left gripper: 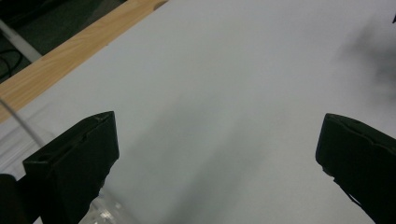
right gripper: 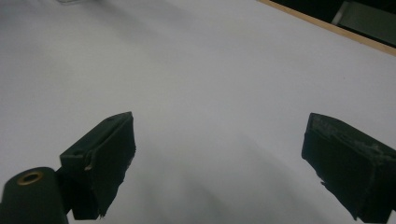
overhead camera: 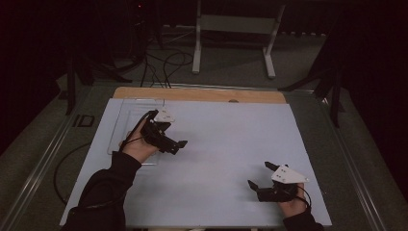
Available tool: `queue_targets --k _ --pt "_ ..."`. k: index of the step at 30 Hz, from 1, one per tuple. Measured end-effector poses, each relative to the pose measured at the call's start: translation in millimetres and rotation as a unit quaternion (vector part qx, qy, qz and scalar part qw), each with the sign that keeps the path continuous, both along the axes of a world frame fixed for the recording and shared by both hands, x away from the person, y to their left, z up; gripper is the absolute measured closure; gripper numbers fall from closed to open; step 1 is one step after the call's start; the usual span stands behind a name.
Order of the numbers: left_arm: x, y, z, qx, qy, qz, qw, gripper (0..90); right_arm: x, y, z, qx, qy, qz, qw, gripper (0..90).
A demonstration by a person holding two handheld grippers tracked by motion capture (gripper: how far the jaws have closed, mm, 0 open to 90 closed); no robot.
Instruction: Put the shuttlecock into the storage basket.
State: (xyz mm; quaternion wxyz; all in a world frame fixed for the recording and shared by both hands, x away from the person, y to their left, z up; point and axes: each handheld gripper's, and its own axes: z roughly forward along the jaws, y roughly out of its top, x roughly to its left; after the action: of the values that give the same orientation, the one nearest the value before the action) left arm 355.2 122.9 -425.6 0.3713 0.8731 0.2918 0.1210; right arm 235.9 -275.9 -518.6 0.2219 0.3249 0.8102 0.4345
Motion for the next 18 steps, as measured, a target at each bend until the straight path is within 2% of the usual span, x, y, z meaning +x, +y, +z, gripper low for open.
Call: queue_targets --k 3,6,7,10,11,14,18 --pt "-3.3 -6.9 -3.0 -0.004 -0.014 -0.02 0.9997 0.1 0.1 0.4 0.0 0.001 -0.002 0.001 1.0 9.6" --pt "-5.4 -10.1 -4.2 -0.006 -0.02 -0.031 0.9993 0.1 -0.2 0.1 0.1 0.0 0.0 0.0 1.0 9.6" --pt "-7.9 -12.8 -5.0 -0.01 -0.031 -0.041 0.9986 0.1 -0.2 -0.2 0.0 0.001 0.0 0.0 1.0 9.6" --pt "-9.8 -15.3 -5.9 -0.015 -0.035 -0.05 0.998 0.1 -0.2 -0.2 0.1 0.001 0.0 -0.001 1.0 9.6" --pt "-11.7 -17.8 -7.3 -0.021 -0.039 -0.061 0.9972 0.1 -0.3 -0.1 0.3 0.0 -0.001 0.0 1.0 9.6" --pt "-12.5 -19.3 -8.6 -0.021 -0.041 -0.062 0.997 0.1 -0.4 -0.1 0.3 0.0 0.0 0.0 1.0 9.6" --pt "-14.7 -21.9 -13.9 -0.038 -0.045 -0.068 0.9959 0.1 -0.7 -0.7 0.4 0.002 0.0 0.0 1.0 9.6"
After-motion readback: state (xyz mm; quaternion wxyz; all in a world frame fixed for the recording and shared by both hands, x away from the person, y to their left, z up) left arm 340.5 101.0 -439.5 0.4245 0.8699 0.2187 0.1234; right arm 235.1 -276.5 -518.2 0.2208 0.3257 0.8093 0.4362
